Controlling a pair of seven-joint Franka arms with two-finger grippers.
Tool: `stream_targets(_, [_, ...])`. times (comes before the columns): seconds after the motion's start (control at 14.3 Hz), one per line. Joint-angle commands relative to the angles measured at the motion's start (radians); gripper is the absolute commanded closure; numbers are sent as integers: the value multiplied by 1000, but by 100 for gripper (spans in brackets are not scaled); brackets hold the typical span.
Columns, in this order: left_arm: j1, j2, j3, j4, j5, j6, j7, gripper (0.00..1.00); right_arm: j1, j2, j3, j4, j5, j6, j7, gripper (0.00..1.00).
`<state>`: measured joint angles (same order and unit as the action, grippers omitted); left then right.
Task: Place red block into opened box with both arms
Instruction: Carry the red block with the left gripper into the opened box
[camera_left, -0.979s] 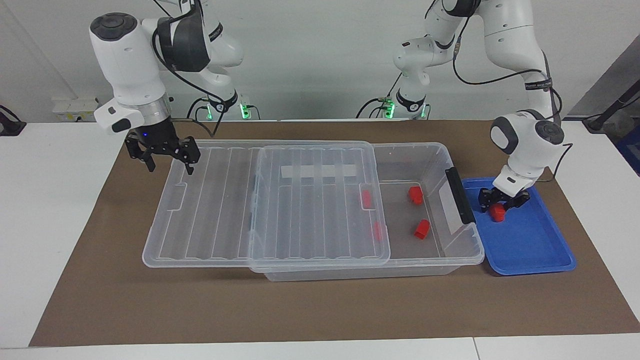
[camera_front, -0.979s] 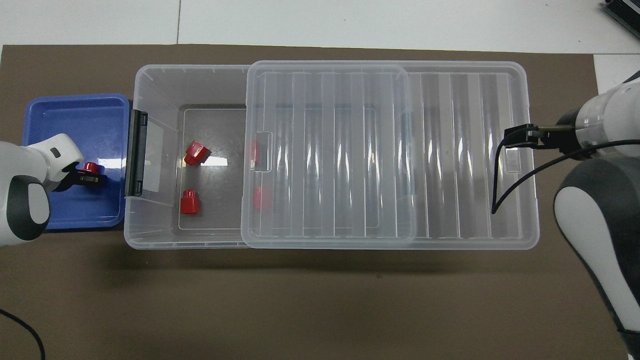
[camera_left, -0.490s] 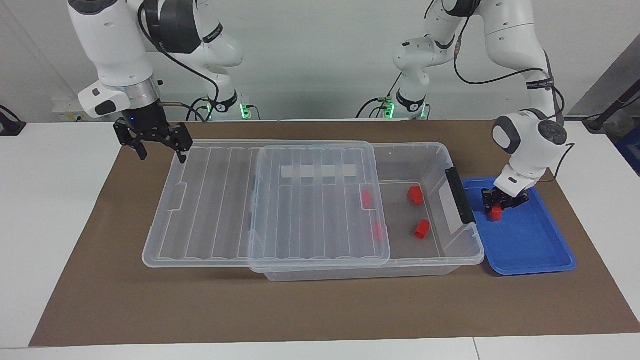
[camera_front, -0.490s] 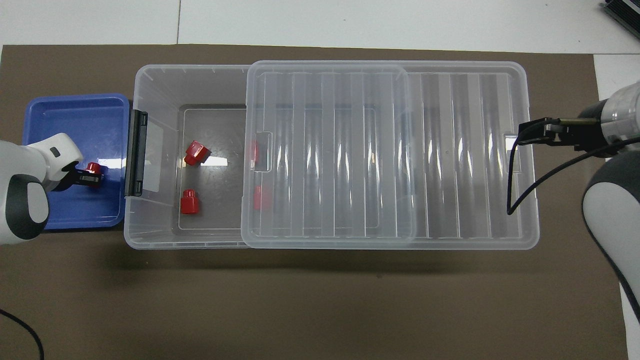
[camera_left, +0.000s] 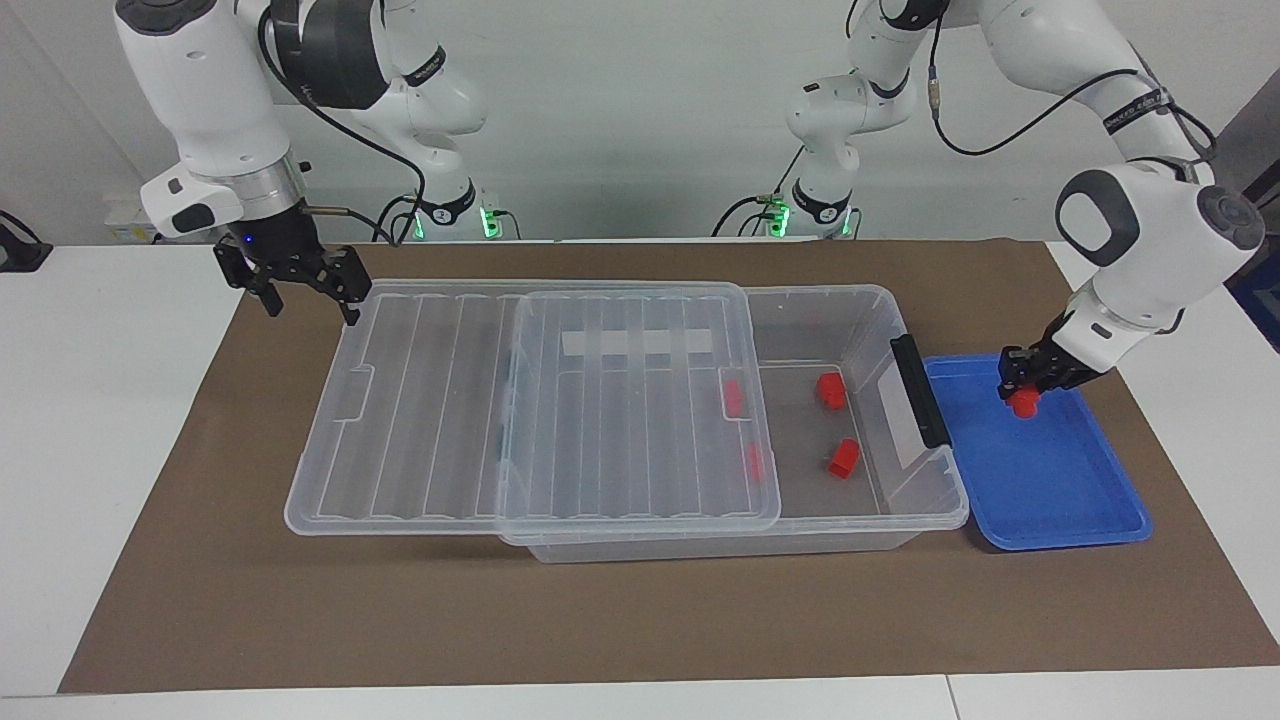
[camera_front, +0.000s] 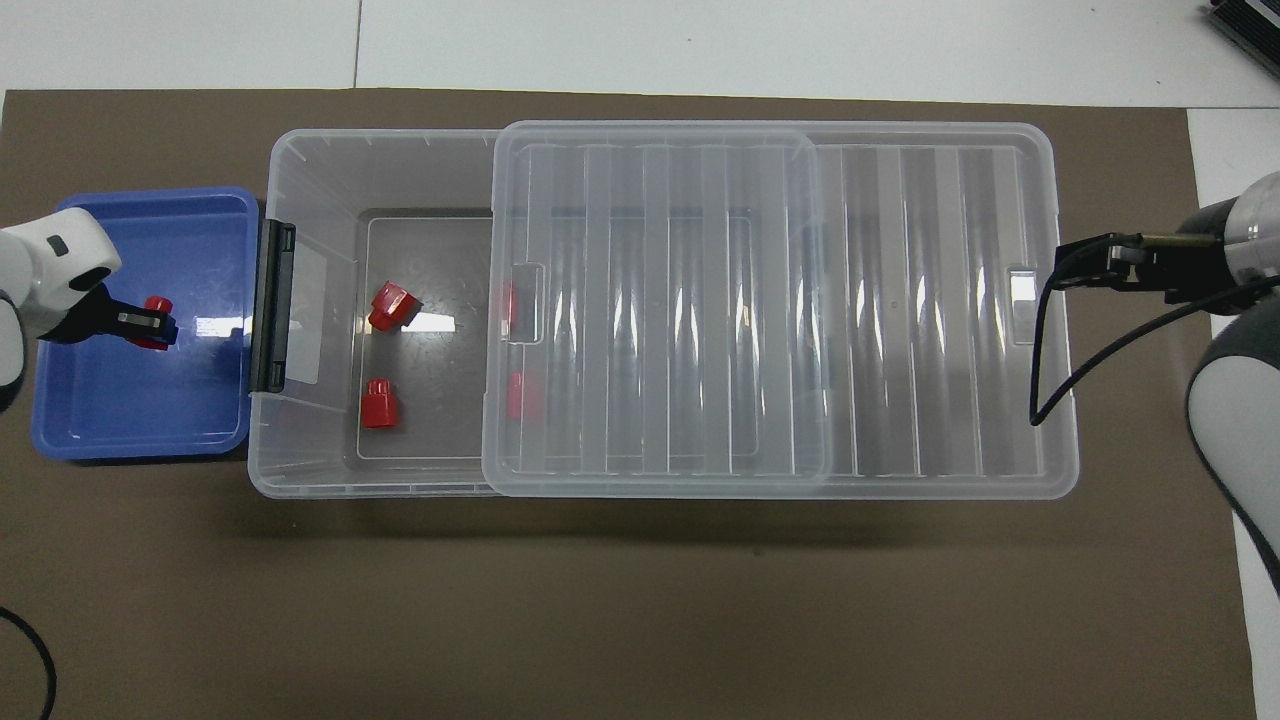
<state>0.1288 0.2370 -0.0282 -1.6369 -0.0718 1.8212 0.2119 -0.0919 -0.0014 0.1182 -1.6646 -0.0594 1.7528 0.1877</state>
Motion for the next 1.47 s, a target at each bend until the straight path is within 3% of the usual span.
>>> stream_targets(0.0, [-124, 15, 7, 148, -3, -169, -237, 100, -9, -38, 11, -3, 18, -47, 12, 0])
stream_targets(0.21, [-254, 12, 8, 164, -2, -166, -568, 100, 0, -37, 14, 35, 16, -101, -1, 0])
stream_targets(0.42, [-354, 4, 7, 125, 1, -29, -764, 100, 3, -11, 17, 100, 13, -140, -1, 1])
stream_targets(0.63, [-416, -45, 7, -21, 23, 131, -816, 100, 20, 18, 18, 176, 15, -177, -1, 1])
stream_targets(0.91, [-466, -97, 7, -266, 71, 347, -845, 100, 14, 6, 17, 141, 41, -203, -10, 0])
stream_targets(1.4, [-522, -68, 7, -471, 158, 549, -865, 100, 21, -15, 17, 105, 40, -213, -31, 0])
